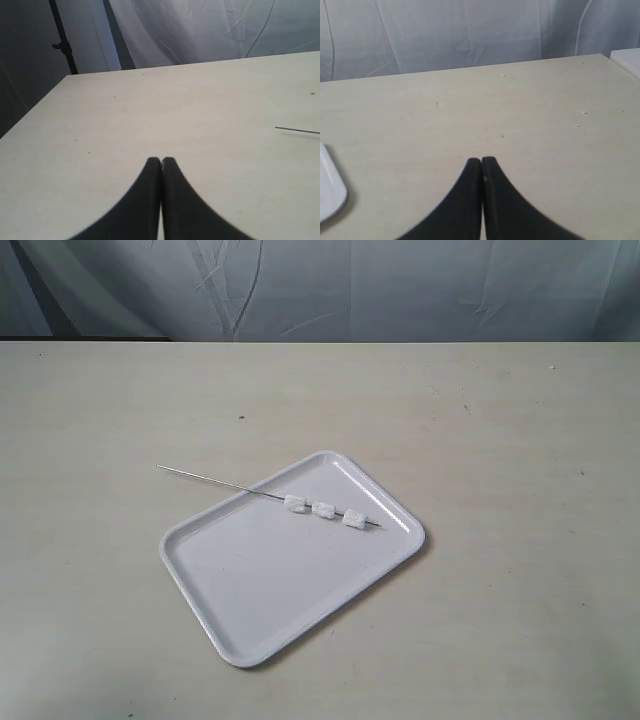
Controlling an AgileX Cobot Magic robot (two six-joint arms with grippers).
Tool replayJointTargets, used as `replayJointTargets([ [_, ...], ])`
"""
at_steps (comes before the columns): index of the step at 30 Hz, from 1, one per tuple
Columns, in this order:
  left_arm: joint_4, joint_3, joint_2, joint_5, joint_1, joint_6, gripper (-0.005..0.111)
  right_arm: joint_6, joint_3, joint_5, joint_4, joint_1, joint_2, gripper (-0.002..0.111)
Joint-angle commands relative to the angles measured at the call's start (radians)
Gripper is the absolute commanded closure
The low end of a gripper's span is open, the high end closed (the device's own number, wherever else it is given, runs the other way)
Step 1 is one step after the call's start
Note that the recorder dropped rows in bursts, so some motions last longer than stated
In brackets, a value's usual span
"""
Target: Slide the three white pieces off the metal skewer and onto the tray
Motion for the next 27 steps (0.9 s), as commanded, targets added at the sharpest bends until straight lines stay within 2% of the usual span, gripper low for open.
replayJointTargets([
  [1, -0.038, 0.003, -0.005, -0.086, 0.004, -0.004, 0.107, 0.003, 0.002, -0.009, 0.002, -0.005, -0.004, 0.109],
  [4, -0.127, 0.003, -0.005, -0.229, 0.004, -0.006, 0.107, 0.003, 0.002, -0.009, 0.002, -0.005, -0.004, 0.109],
  [9, -0.164, 0.003, -0.005, -0.649, 0.004, -0.068, 0.107, 0.003, 0.002, -0.009, 0.002, -0.005, -0.004, 0.109],
  [12, -0.109, 0.003, -0.005, -0.905, 0.004, -0.3, 0.107, 0.003, 0.002, -0.009, 0.002, -0.005, -0.004, 0.109],
  [13, -0.039, 0.003, -0.005, -1.0, 0.004, -0.328, 0.107, 0.003, 0.002, -0.009, 0.002, -0.005, -0.004, 0.109],
  [14, 0.011, 0.003, -0.005, -1.019, 0.004, -0.32, 0.107, 0.003, 0.002, -0.009, 0.002, -0.005, -0.004, 0.109],
  [16, 0.151, -0.073, -0.005, -0.859, 0.004, -0.32, 0.107, 0.003, 0.002, -0.009, 0.002, -0.005, -0.004, 0.109],
  [17, 0.263, -0.147, 0.003, -0.694, 0.004, -0.36, 0.107, 0.003, 0.002, -0.009, 0.002, -0.005, -0.004, 0.109],
  [19, 0.367, -0.243, 0.106, -0.537, 0.004, -0.455, 0.107, 0.003, 0.002, -0.009, 0.002, -0.005, -0.004, 0.109],
  [21, 0.489, -0.303, 0.244, -0.52, 0.004, -0.457, 0.107, 0.003, 0.002, -0.009, -0.006, -0.005, -0.004, 0.109],
  [24, 0.596, -0.355, 0.426, -0.432, -0.003, -0.6, 0.107, 0.003, 0.002, -0.008, -0.014, -0.005, -0.004, 0.109],
  [27, 0.679, -0.386, 0.628, -0.325, -0.058, -0.67, 0.107, 0.003, 0.002, -0.008, -0.014, -0.005, -0.004, 0.109],
])
